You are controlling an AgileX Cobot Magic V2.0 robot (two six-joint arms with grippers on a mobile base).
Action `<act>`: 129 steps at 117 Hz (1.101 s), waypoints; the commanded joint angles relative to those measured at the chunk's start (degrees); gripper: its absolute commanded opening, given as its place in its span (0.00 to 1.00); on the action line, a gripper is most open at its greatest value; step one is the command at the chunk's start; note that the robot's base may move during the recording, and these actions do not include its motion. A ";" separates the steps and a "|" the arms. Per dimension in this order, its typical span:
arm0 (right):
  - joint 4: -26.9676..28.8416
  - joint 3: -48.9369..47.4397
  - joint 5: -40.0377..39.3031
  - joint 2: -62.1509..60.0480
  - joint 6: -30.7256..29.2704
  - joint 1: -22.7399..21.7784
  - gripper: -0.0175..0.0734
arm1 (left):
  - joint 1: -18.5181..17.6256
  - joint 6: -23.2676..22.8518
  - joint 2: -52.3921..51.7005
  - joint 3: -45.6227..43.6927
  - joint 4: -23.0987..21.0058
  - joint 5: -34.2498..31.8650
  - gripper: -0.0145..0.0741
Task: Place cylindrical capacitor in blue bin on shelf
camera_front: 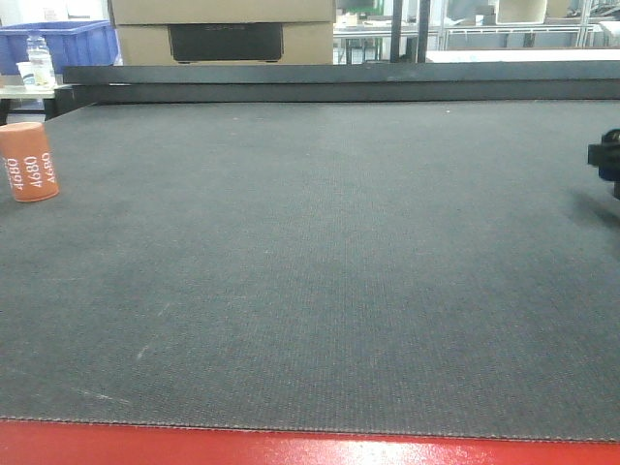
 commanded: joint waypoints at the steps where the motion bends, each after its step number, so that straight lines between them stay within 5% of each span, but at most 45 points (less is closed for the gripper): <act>1: -0.27 0.30 -7.94 2.84 -0.35 -0.46 0.80 | -0.28 -0.10 -0.01 -0.27 -0.28 -0.88 0.84; 28: 1.67 -1.33 -15.39 8.78 -1.04 -0.61 0.80 | -0.28 -0.10 -0.01 -0.27 -0.46 -0.88 0.84; 78: 1.67 -5.67 -12.37 11.66 -1.04 -0.61 0.79 | -0.28 -0.10 -0.01 -0.27 -0.46 -0.88 0.84; 90: 1.67 -5.67 -12.37 11.88 -1.04 -0.61 0.68 | -0.28 -0.10 -0.01 -0.27 -0.46 -0.88 0.84; 111: 1.67 -5.67 -12.37 12.01 -1.04 -0.61 0.30 | -0.28 -0.10 -0.01 -0.27 -0.51 -0.88 0.84; 129: 1.67 -5.67 -12.75 11.16 -1.79 -0.61 0.14 | -0.28 -0.10 -0.01 -0.27 -0.50 -0.78 0.84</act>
